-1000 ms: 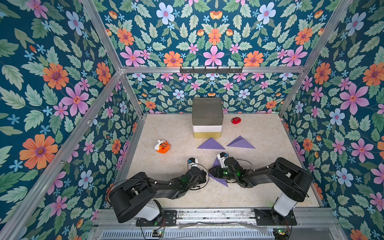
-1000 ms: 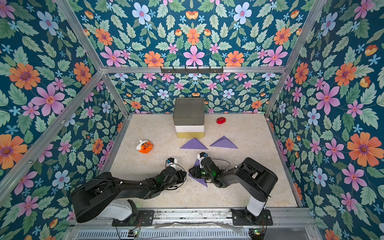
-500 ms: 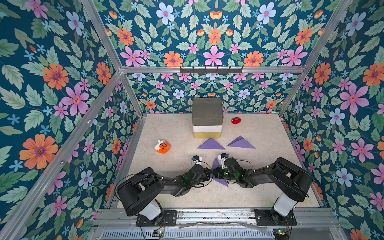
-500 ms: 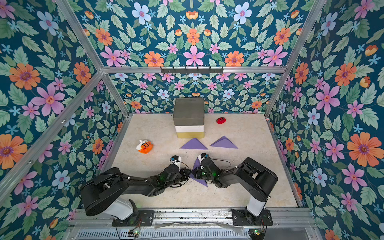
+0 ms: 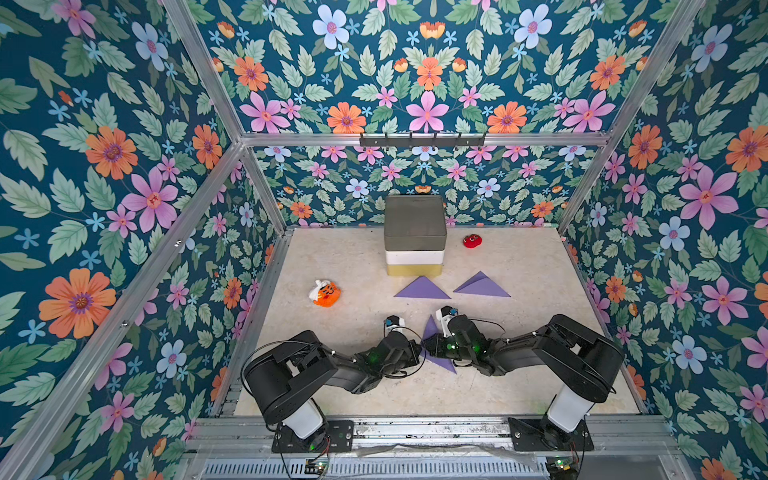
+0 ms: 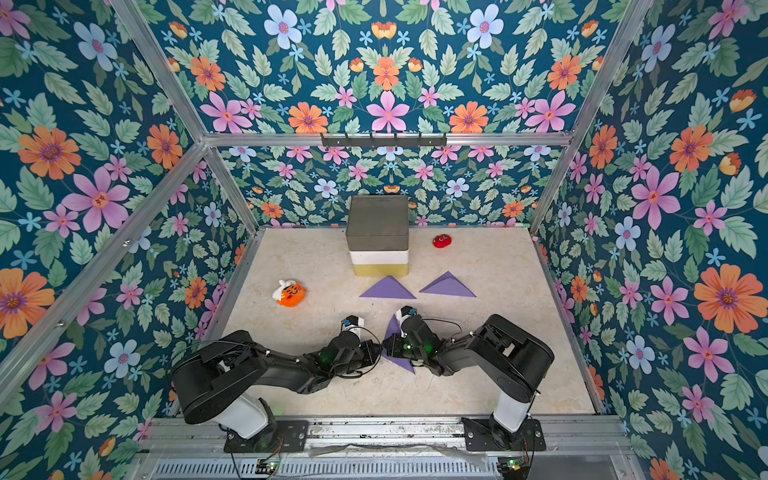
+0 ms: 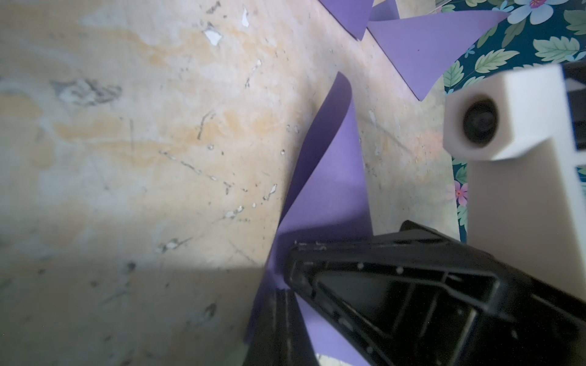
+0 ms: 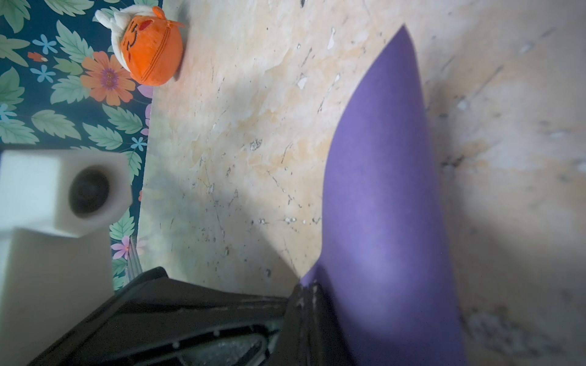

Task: Fold the square paper diagonally
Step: Fold the paper at the center of the board.

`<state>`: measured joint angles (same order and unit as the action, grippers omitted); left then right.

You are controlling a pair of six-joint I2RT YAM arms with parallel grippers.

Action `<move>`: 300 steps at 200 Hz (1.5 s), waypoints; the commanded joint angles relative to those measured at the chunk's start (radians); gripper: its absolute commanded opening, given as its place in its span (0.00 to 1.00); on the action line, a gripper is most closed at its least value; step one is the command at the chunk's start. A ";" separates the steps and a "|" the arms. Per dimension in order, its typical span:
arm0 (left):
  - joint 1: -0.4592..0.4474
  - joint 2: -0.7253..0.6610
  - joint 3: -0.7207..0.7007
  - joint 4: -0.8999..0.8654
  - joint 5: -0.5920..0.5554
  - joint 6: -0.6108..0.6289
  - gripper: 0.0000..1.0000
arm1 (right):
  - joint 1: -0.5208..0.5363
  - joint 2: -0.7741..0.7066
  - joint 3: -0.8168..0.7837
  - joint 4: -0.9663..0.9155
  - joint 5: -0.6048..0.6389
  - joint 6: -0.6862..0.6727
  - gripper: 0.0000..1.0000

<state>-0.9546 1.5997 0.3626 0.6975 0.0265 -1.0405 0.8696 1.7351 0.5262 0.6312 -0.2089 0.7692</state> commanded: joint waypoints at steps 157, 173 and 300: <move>-0.029 0.018 -0.014 -0.231 -0.096 -0.050 0.00 | -0.017 -0.057 0.094 -0.186 0.012 0.018 0.02; -0.033 0.018 -0.012 -0.254 -0.105 -0.050 0.00 | -0.021 -0.067 0.106 -0.199 0.017 0.015 0.03; -0.056 0.046 0.003 -0.325 -0.127 -0.052 0.00 | -0.049 -0.119 0.035 -0.249 0.068 -0.022 0.00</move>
<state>-1.0061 1.6238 0.3752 0.6483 -0.1040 -1.0962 0.8234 1.6157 0.5713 0.3859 -0.1665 0.7670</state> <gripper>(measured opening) 0.074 0.064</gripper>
